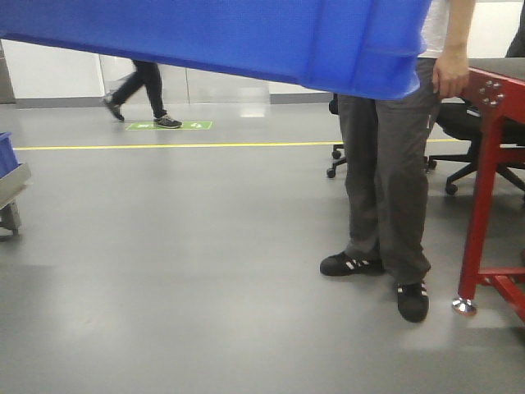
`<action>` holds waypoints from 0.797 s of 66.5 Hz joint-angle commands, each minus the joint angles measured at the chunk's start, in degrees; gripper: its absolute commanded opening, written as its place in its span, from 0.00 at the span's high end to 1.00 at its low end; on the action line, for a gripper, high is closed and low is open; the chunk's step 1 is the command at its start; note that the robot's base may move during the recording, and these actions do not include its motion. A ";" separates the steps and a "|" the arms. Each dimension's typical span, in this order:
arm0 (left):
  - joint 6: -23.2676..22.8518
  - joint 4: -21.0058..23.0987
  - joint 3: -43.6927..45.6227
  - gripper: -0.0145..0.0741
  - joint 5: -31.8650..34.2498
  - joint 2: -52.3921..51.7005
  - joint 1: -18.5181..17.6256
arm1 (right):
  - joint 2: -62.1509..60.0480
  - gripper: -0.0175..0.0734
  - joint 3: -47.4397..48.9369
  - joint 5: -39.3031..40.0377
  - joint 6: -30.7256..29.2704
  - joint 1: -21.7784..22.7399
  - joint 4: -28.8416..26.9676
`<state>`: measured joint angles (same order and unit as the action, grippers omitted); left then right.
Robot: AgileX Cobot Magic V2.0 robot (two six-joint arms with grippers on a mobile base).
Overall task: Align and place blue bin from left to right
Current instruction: 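Hold the blue bin in both grippers while the base turns and drives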
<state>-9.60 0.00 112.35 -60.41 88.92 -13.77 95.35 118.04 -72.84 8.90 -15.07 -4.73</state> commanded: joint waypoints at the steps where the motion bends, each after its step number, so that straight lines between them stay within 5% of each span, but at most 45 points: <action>1: -0.06 0.81 1.10 0.96 13.90 -1.61 0.10 | -1.08 0.98 0.78 2.88 -1.95 0.02 0.10; 53: -0.06 0.68 1.10 0.96 14.00 -1.61 0.10 | -1.08 0.98 0.78 11.93 -1.95 0.02 0.10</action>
<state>-9.69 -0.57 112.35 -57.36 88.92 -13.77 95.35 118.04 -66.83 8.80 -15.07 -4.31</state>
